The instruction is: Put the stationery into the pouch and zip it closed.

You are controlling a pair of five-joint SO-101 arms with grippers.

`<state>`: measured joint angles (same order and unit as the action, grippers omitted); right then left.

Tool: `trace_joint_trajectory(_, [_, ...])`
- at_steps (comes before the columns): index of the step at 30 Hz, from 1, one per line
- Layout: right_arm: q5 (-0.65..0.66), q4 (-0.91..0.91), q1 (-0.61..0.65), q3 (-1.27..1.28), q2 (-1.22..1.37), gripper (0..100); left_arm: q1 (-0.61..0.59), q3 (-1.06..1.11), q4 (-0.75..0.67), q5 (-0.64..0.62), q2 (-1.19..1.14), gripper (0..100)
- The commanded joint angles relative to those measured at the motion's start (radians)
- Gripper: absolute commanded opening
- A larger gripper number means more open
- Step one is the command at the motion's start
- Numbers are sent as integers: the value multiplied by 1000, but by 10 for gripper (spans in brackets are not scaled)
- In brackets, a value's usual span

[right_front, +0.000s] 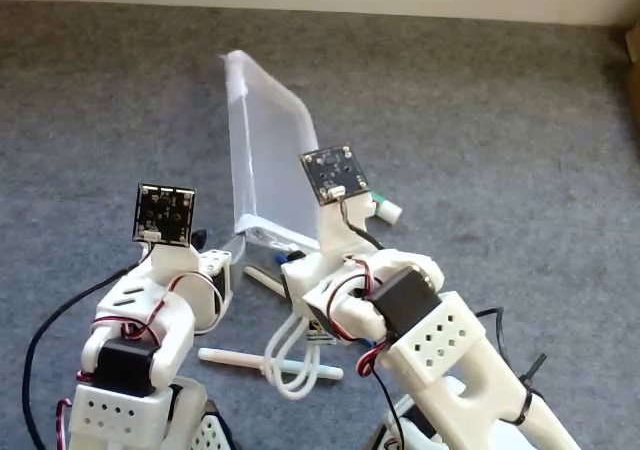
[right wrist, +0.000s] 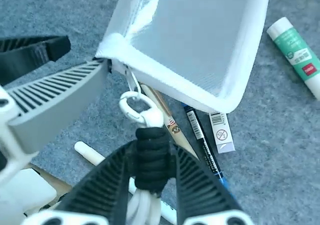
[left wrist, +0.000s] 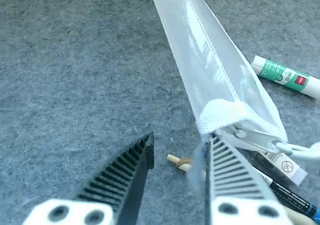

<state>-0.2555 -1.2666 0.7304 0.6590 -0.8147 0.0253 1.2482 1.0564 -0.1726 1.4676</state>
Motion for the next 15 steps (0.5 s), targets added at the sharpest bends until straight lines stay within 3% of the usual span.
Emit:
trace_joint_trajectory(1, [40, -12, -19, 2, -38, 3, -31, -58, -25, 2, 1, 106])
trace_joint_trajectory(15, [44, -13, -22, 58, -38, 3, -38, -58, -23, 2, 1, 73])
